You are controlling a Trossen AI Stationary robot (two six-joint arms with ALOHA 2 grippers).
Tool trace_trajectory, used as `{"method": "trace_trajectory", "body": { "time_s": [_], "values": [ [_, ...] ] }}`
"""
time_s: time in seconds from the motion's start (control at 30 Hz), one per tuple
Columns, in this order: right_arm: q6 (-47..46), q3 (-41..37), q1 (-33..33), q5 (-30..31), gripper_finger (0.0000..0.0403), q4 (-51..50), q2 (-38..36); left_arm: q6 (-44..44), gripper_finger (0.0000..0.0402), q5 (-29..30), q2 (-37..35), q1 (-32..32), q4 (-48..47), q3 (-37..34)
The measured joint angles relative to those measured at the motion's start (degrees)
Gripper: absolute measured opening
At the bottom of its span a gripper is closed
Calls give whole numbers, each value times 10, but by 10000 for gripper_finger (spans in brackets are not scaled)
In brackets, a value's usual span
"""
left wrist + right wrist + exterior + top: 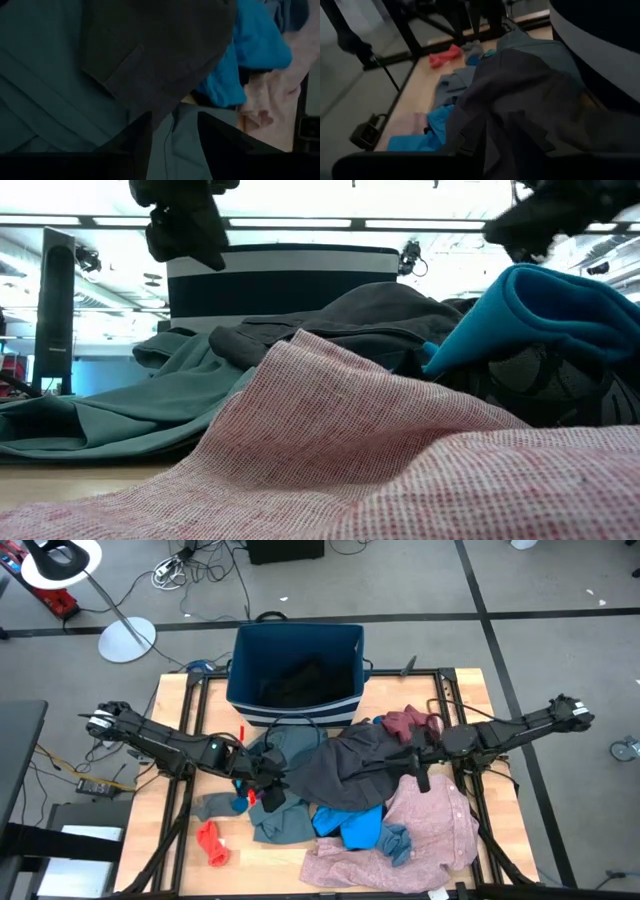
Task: Sort clothes
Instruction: Put the dark gray shorts into the blue bin
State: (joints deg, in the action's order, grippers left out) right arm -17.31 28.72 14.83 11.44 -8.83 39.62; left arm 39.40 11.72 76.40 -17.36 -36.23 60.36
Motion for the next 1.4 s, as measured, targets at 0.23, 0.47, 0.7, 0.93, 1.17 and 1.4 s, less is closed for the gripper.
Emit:
{"method": "trace_trajectory", "body": {
  "time_s": [0.23,0.47,0.7,0.93,1.17,1.4],
  "values": [
    [8,175,1,-1,85,-143,164,-12,163,1,-41,-25,-22,-30],
    [-109,324,12,-1,82,-253,261,11,163,27,-185,-54,1,-128],
    [-306,404,46,-54,58,-396,334,11,163,27,-295,-61,5,-203],
    [-436,407,102,-83,19,-417,411,9,163,24,-327,-60,6,-230],
    [-460,407,90,-55,3,-423,445,-2,163,24,-326,-60,8,-230],
    [-377,407,41,-53,31,-395,433,-2,163,24,-326,-60,16,-230]
  ]
}}
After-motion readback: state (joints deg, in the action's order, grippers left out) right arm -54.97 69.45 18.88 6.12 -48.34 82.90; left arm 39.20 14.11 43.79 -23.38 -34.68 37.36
